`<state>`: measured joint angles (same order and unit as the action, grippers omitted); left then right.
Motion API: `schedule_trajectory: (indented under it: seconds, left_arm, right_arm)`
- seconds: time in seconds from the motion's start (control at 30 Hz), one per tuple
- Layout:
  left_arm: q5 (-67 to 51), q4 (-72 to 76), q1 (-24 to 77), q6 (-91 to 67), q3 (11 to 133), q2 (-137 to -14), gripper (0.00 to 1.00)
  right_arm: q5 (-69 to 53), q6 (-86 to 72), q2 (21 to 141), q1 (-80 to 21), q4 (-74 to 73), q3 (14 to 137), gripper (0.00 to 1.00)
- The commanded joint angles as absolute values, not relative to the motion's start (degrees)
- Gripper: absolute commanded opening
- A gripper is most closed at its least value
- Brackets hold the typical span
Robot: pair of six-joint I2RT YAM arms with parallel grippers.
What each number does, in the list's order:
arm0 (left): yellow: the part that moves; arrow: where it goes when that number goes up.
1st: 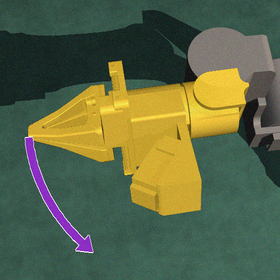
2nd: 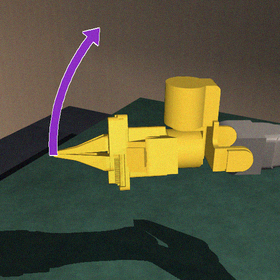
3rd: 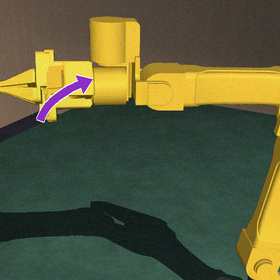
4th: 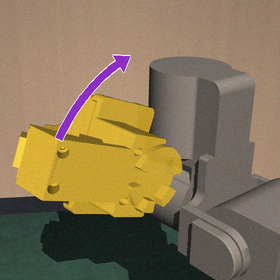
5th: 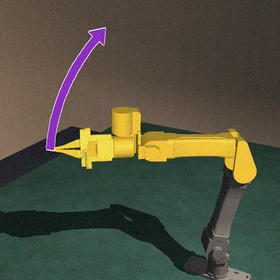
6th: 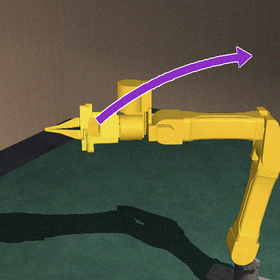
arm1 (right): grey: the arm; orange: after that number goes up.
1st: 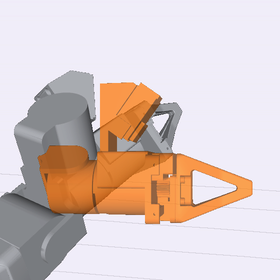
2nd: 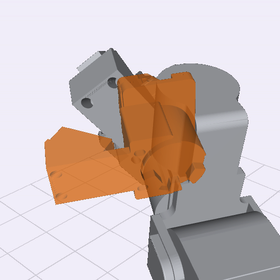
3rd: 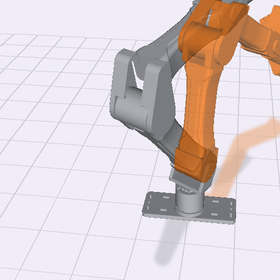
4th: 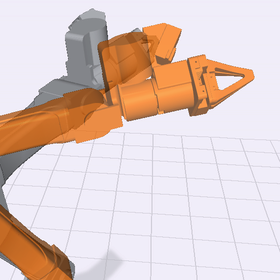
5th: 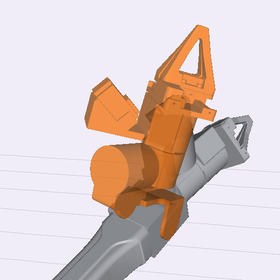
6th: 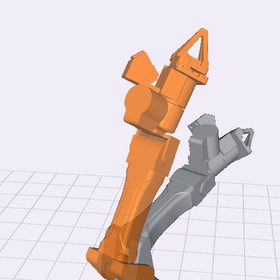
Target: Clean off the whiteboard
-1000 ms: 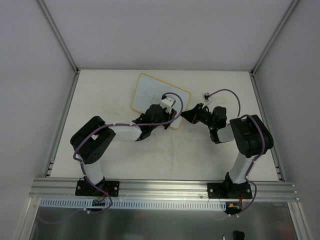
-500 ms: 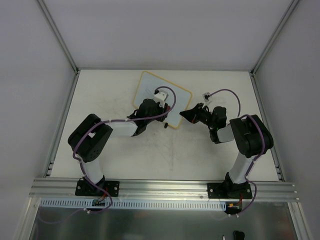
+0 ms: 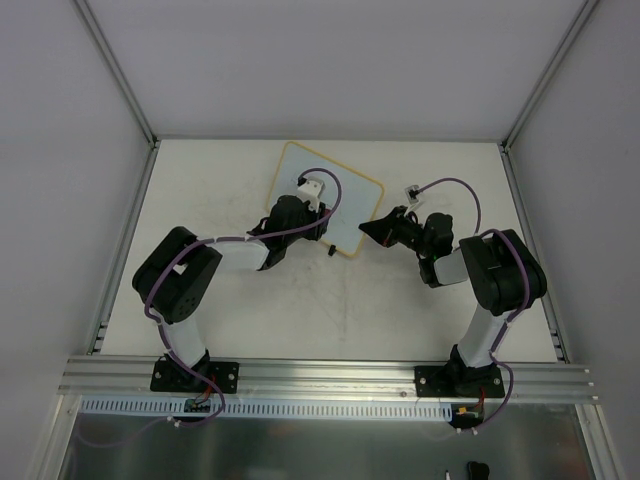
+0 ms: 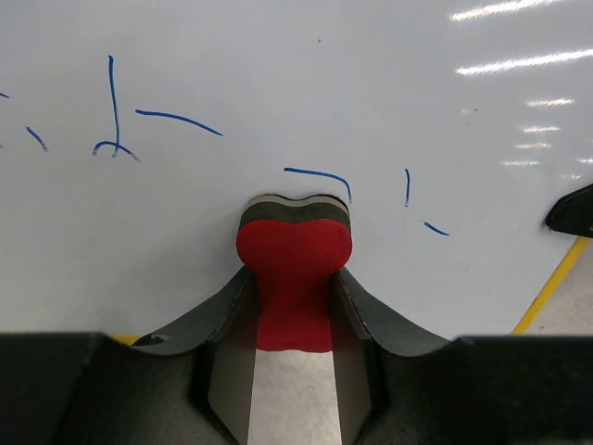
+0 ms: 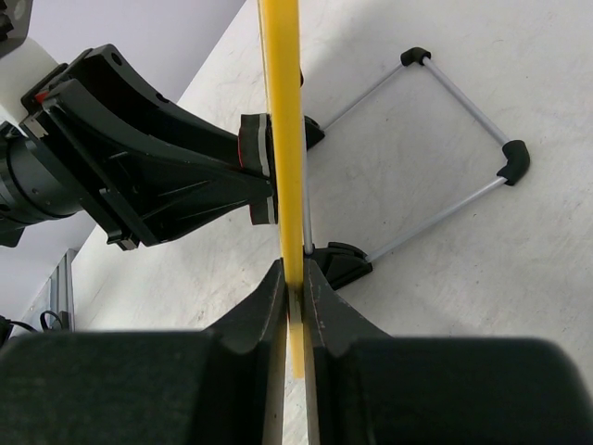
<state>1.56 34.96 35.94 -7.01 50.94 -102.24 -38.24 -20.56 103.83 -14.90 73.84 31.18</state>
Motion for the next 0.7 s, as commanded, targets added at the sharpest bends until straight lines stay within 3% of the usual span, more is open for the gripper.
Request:
schedule_trajectory:
  seconds: [0.0,0.67]
  left_arm:
    - [0.6,36.0,36.6,-9.9,49.7,-103.8,0.00]
    - [2.1,28.5,43.2,-8.9,59.8,-105.4,0.00]
  right_arm:
    - [-40.2,-21.0,103.3,-15.3,87.8,31.6,0.00]
    - [-40.4,-21.4,103.2,-15.3,87.8,31.7,0.00]
